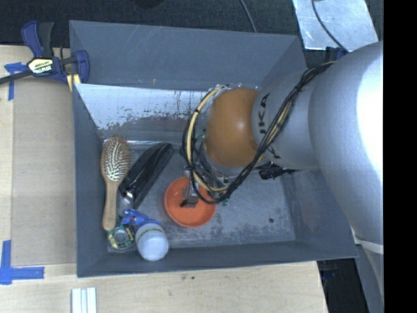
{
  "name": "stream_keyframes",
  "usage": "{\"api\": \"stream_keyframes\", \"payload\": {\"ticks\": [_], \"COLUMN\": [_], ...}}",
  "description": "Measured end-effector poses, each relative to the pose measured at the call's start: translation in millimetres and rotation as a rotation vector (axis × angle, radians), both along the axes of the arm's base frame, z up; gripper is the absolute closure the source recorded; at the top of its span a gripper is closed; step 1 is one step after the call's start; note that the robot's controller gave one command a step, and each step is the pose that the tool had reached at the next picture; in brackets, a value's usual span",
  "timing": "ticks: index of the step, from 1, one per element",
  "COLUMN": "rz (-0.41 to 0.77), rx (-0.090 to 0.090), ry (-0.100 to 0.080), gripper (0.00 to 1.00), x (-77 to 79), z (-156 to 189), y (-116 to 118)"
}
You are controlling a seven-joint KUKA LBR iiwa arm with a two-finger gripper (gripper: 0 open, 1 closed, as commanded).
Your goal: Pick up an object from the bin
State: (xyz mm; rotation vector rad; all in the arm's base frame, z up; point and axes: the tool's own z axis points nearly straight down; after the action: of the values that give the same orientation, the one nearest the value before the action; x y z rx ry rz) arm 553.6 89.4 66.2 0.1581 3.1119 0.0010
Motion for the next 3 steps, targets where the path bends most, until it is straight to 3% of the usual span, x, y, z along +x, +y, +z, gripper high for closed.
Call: {"api": "stream_keyframes", "payload": {"ticks": [1,2,3], "rz": [0.000,-0.001,-0.001], "rx": [0.000,0.000,0.001], "ry": [0.000,0.007,0.000], "gripper": [1.00,1.00,1.00], "x": [0.0,-2.3,-0.5], "z": [0,21,43], "y": [0,0,0]}}
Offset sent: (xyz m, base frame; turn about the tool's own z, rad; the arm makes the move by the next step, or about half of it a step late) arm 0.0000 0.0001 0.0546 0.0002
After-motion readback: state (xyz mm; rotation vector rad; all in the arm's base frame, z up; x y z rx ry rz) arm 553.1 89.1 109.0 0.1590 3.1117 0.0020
